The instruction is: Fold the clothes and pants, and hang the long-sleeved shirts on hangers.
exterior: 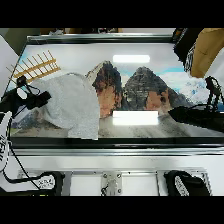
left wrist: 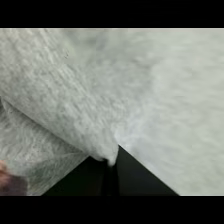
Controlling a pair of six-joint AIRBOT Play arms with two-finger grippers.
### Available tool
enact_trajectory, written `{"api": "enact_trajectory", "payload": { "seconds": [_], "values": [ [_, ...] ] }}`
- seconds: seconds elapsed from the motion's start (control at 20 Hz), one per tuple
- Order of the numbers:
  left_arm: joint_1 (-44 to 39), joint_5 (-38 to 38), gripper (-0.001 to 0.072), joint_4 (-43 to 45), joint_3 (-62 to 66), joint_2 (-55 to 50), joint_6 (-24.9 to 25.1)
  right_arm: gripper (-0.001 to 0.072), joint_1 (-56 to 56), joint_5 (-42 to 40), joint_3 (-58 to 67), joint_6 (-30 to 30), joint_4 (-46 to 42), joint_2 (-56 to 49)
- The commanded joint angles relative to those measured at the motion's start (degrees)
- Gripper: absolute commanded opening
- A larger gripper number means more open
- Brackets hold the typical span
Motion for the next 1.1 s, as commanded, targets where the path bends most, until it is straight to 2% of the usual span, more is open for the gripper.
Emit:
{"api": "enact_trajectory", "payload": {
  "seconds": [0.0,0.25,0.4,0.5,0.55,0.6,0.65,0.85,1.0,1.05],
  "values": [
    [-11.1,-2.7,0.0008,-3.5,0.0,8.4,0.9,0.0028,0.0,0.0,0.0,0.0,0.0,0.0],
    [-35.6,-2.0,0.0009,-3.7,0.0,14.5,0.8,0.0028,0.0,0.0,0.0,0.0,1.8,0.0],
    [-49.1,0.9,0.0008,-3.7,0.1,13.5,0.3,0.0026,-0.6,-3.6,0.0,-0.5,-2.1,0.0],
    [-54.8,2.6,0.0010,-3.6,0.1,11.9,0.2,0.0026,-2.2,-5.9,0.0,-0.4,-4.8,0.0],
    [-56.0,2.9,0.0175,-3.6,0.1,11.1,0.2,0.0026,-3.1,-6.5,0.0,-0.4,-5.4,0.0],
    [-55.7,2.4,0.0544,-3.5,0.6,10.8,0.1,0.0026,-4.1,-6.4,0.0,-0.4,-5.4,0.0],
    [-53.7,0.4,0.0716,-3.5,1.7,10.9,-0.8,0.0026,-4.8,-6.4,0.0,-0.4,-5.4,0.0],
    [-36.5,-9.2,0.0714,-3.7,2.9,14.4,-0.9,0.0027,-5.4,-6.2,0.0,-0.4,-5.1,0.0],
    [-22.7,-9.2,0.0713,-8.4,-5.4,16.8,0.2,0.0029,-5.4,-5.4,-0.1,-0.4,-4.9,-0.1],
    [-19.3,-7.9,0.0713,-13.0,-7.8,16.3,4.0,0.0032,-5.3,-5.1,-0.1,-0.4,-4.7,-0.2]
  ]
}}
